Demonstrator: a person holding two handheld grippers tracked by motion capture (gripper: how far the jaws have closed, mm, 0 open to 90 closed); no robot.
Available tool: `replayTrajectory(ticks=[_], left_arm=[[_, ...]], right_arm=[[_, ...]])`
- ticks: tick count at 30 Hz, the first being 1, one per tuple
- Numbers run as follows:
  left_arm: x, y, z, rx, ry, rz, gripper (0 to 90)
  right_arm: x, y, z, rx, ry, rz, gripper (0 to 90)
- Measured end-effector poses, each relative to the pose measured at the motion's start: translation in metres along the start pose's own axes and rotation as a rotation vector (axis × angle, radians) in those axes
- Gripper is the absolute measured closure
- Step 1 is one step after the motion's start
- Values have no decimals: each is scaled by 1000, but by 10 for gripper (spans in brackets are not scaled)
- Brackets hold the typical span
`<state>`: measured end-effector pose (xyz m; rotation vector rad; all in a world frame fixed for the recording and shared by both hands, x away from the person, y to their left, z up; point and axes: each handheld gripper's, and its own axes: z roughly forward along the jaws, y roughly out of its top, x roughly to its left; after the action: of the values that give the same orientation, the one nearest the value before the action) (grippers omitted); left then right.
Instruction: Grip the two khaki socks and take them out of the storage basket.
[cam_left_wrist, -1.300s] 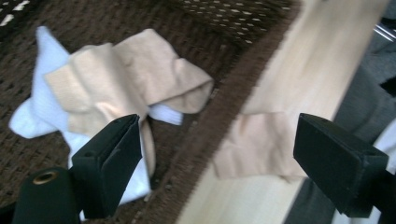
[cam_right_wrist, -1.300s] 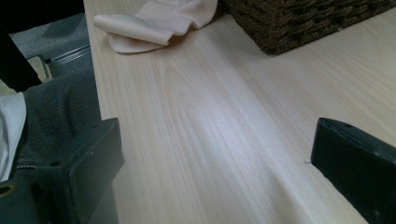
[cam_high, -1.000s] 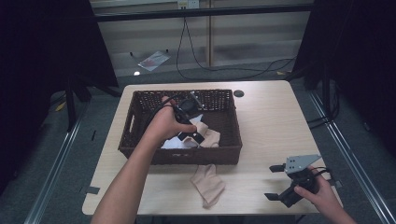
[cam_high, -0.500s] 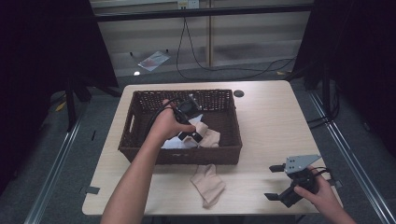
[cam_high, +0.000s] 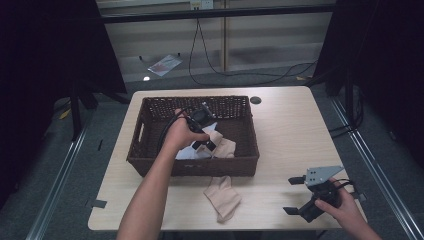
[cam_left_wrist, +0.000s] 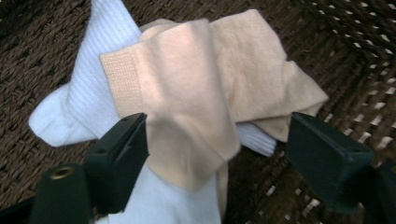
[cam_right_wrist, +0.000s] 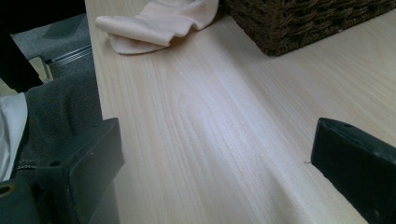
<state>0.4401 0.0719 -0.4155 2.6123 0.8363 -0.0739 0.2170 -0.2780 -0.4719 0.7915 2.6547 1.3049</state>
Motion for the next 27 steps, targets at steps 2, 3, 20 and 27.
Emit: replayTrajectory(ticks=[2, 3, 20, 27], left_arm=[[3, 0, 4, -4, 2, -6, 250], [4, 0, 6, -10, 6, -9, 265], [9, -1, 17, 5, 6, -50, 824], [7, -2, 2, 35, -39, -75, 838]], right_arm=[[0, 0, 0, -1, 0, 1, 22], [0, 0, 0, -1, 1, 0, 22], [0, 0, -1, -3, 1, -3, 22], [-1, 0, -1, -1, -2, -7, 22]])
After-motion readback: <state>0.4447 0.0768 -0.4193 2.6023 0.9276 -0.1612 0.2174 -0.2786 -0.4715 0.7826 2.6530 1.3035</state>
